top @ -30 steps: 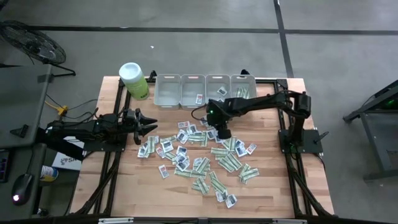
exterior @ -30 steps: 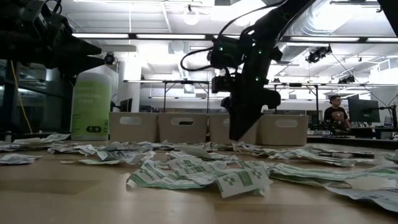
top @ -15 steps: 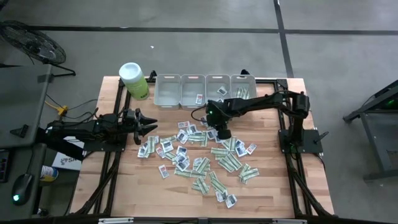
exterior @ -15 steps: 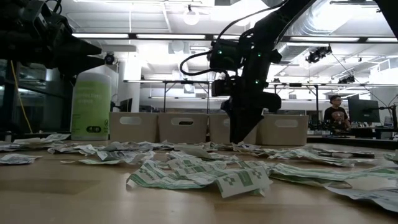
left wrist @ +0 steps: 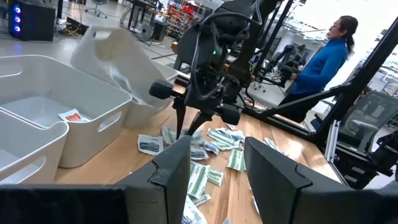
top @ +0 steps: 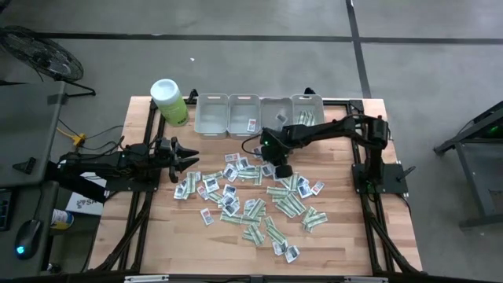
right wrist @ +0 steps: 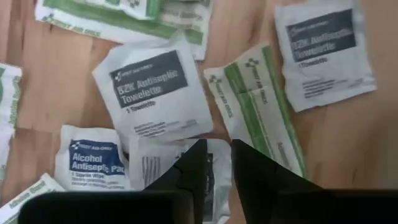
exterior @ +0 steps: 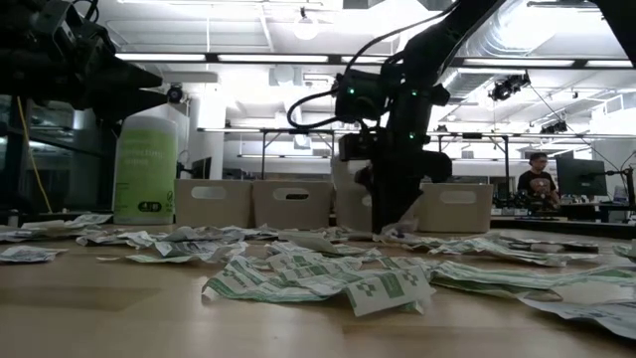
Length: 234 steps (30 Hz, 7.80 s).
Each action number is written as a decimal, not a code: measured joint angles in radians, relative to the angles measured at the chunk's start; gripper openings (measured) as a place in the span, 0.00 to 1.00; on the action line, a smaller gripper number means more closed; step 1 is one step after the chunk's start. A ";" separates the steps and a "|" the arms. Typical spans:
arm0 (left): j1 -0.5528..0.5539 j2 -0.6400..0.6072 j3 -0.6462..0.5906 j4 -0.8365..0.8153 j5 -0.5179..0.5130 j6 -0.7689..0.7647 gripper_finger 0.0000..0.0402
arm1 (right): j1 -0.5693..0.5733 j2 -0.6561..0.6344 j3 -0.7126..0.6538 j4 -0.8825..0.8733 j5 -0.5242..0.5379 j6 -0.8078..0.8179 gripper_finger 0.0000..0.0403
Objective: Pick & Place First Aid Supplies
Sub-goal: Put the towelette pack into the middle right gray bin, then adjust the middle right gray bin
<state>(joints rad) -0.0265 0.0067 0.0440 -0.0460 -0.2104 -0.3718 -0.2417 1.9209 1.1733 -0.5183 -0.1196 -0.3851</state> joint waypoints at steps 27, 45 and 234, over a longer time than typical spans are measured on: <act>0.000 0.000 0.000 0.000 0.000 0.000 0.37 | 0.002 -0.077 0.001 -0.038 0.006 0.029 0.00; 0.000 0.000 0.000 0.000 0.000 0.000 0.37 | 0.006 -0.270 0.002 -0.048 0.098 0.066 0.00; 0.000 0.000 0.000 0.000 0.000 0.000 0.37 | -0.033 -0.111 0.219 -0.365 0.459 0.071 0.15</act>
<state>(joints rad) -0.0265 0.0064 0.0438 -0.0460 -0.2104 -0.3718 -0.2745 1.8099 1.3918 -0.8829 0.3394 -0.3139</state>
